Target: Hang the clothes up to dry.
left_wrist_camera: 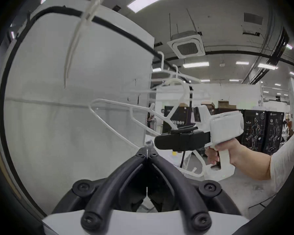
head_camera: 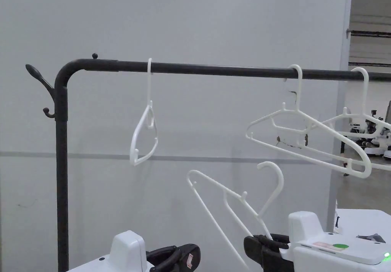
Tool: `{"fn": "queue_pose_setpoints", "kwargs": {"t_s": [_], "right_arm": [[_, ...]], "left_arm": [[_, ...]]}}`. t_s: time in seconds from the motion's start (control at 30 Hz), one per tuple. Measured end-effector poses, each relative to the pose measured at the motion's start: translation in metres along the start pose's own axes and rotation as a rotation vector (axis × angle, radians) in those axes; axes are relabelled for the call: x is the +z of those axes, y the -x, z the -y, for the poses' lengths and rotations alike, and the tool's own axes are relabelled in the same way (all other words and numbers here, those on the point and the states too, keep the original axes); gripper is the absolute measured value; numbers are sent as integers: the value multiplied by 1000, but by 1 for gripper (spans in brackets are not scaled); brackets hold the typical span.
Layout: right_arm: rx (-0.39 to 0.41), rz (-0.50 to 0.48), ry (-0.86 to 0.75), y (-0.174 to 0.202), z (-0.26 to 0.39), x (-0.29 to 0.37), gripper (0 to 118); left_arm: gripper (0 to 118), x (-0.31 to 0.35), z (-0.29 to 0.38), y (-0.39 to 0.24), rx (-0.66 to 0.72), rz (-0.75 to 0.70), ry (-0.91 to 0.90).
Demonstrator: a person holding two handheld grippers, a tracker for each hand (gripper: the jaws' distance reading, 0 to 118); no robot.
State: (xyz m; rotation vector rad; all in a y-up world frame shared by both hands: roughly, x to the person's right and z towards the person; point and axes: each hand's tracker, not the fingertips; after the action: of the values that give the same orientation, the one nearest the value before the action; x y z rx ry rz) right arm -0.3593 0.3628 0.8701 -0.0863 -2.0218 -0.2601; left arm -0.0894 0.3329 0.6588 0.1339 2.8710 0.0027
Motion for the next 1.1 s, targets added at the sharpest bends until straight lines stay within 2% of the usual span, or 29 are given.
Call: {"fn": "queue_pose_setpoints", "kwargs": {"t_s": [0.07, 0.17, 0.23, 0.27, 0.33, 0.5, 0.67, 0.77, 0.9, 1.1], "right_arm": [[26, -61, -6, -1, 10, 1, 6], [51, -249, -8, -4, 14, 6, 6], [118, -355, -11, 1, 17, 11, 6], [166, -408, -5, 5, 19, 13, 6], [184, -472, 27, 15, 24, 11, 6], [200, -522, 30, 35, 28, -6, 6], [203, -631, 15, 63, 25, -45, 6], [205, -750, 15, 94, 21, -80, 6], [262, -938, 15, 155, 17, -130, 6], [294, -1239, 21, 268, 19, -192, 6]], "left_arm": [[2, -3, 5, 1, -6, 35, 38], [2, 1, 7, 12, 43, 173, 106], [2, 11, 8, 23, 134, 327, 150], [2, 16, 10, 25, 144, 348, 158], [2, 26, 13, 22, 106, 325, 169], [2, 52, 19, 25, 96, 292, 176], [2, 105, 24, 34, 107, 145, 128], [2, 155, 22, 31, 92, 22, 88], [2, 232, 21, 19, 74, -193, 58], [2, 343, 29, -28, 54, -574, 34]]}}
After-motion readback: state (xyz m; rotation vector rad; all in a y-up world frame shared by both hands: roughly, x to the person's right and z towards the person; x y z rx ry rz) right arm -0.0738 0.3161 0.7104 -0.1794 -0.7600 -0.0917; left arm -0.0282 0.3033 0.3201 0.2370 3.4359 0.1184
